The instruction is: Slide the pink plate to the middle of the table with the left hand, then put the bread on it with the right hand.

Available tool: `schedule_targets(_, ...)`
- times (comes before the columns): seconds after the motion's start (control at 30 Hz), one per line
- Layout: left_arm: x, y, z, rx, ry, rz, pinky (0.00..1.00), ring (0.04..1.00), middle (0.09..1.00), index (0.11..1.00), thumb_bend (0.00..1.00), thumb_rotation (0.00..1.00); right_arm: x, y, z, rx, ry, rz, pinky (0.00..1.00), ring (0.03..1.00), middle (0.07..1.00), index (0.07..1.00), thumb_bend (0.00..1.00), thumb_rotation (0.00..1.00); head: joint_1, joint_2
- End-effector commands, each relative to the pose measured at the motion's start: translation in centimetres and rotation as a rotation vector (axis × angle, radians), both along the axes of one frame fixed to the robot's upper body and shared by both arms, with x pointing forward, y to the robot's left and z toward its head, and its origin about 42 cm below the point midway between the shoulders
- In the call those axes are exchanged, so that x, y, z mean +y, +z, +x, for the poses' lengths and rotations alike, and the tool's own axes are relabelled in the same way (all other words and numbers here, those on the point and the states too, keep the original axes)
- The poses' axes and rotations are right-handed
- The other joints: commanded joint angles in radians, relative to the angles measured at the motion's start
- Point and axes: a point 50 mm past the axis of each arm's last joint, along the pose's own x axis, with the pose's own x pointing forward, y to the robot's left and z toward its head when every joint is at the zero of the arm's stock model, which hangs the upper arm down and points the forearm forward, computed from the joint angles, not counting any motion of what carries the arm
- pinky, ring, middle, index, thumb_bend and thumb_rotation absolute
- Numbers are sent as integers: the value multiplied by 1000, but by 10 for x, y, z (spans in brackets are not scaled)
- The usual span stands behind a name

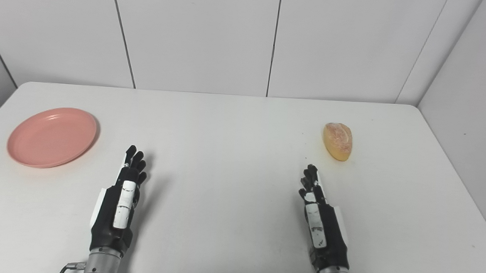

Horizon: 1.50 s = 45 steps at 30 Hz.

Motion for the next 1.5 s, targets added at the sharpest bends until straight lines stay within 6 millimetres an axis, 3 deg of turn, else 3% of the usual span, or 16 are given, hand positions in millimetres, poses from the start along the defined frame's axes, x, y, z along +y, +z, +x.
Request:
schedule_targets(0.0, 9, -15, -35, 79, 28, -8, 1000, 1000, 1000, 1000, 774, 936, -3, 9, -2, -54, -9, -2, 1000, 1000, 1000, 1000, 856, 971, 1, 0)
schedule_targets(0.27, 9, -13, -34, 101, 24, -32, 1000, 1000, 1000, 1000, 731, 956, -2, 10, -2, -57, -3, -3, 1000, 1000, 1000, 1000, 854, 980, -1, 1)
schedule_targets(1.47, 8, -12, -34, 103, 26, -33, 1000, 1000, 1000, 1000, 726, 953, -2, 9, -1, -46, 1, 0, 1000, 1000, 1000, 1000, 862, 967, -4, 4)
